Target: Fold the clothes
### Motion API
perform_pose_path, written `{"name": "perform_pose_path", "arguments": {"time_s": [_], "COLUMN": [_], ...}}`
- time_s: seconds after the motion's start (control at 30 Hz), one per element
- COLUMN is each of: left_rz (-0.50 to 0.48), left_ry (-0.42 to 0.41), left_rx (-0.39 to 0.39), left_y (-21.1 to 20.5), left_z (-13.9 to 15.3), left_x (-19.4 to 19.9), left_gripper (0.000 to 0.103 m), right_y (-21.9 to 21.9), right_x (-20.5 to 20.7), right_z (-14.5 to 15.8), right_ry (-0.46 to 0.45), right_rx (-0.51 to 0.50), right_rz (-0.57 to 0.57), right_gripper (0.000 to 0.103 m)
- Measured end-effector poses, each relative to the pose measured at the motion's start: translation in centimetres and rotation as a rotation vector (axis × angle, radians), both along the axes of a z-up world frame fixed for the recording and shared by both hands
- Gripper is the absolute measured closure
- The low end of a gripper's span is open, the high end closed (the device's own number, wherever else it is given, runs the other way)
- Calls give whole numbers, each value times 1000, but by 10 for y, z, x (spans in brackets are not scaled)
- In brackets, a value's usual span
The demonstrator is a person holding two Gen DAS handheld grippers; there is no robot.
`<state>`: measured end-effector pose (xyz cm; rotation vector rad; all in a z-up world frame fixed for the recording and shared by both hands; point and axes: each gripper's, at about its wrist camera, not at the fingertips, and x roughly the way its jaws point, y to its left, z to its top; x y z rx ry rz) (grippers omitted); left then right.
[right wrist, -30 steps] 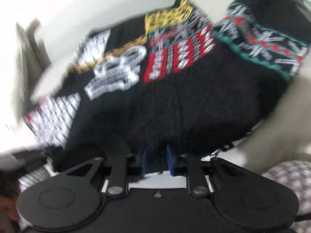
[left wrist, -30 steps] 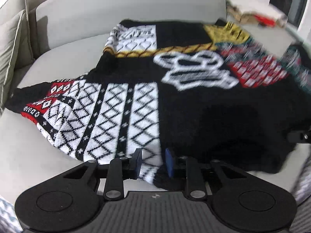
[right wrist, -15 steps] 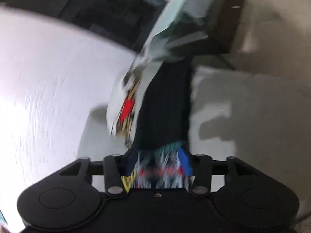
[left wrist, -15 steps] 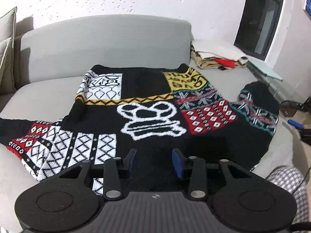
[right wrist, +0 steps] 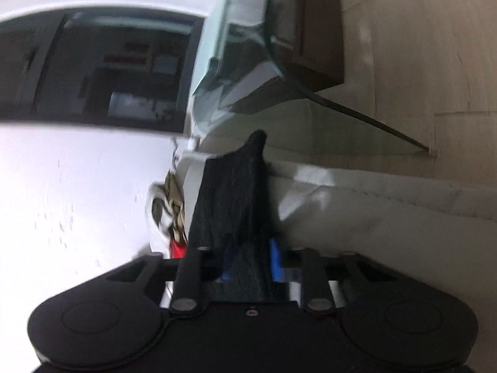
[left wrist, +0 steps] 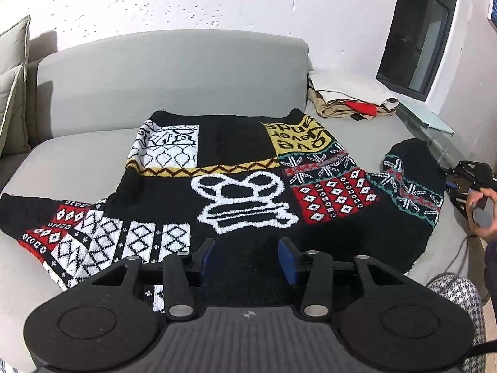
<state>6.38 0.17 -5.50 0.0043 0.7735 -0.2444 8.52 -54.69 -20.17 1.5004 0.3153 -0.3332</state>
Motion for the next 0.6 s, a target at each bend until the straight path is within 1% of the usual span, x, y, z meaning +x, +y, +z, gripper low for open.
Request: {"name": "perform_pose_path", "arguments": {"time_s": [0.03, 0.07, 0.1, 0.17, 0.23, 0.3, 0.4, 0.43, 0.47, 0.53, 0.6], "left_rz": [1, 2, 2, 3, 4, 11, 43, 60, 76, 110, 144], "left_ry": [-3, -8, -14, -25, -39, -76, -122, -131, -139, -155, -171], "left_rx": [6, 9, 4, -5, -33, -63, -95, -101, -108, -121, -133], "left_y": [0, 0, 2, 4, 10, 17, 33, 40, 47, 61, 75], "left_z": [0, 0, 1, 2, 5, 10, 16, 17, 18, 20, 21], "left_x": [-1, -2, -4, -7, -11, -20, -33, -36, -40, -48, -56], "left_gripper": [60, 60, 60, 60, 60, 60, 60, 60, 60, 60, 60], "right_y": [1, 4, 11, 32, 56, 85, 155, 186, 214, 273, 339], "right_x": [1, 2, 1, -1, -2, -2, -1, -1, -3, -5, -7], "right_z": [5, 14, 30, 65, 99, 135, 187, 203, 214, 226, 224], "right_ry": [5, 12, 25, 58, 86, 113, 98, 79, 58, 12, -43], "right_rx": [-23, -77, -161, -367, -525, -689, -985, -1090, -1166, -1294, -1405], "right_rz": [-5, -7, 1, 11, 29, 50, 130, 173, 216, 316, 445], "right_gripper": [94, 95, 95, 95, 95, 95, 95, 95, 95, 95, 95]}}
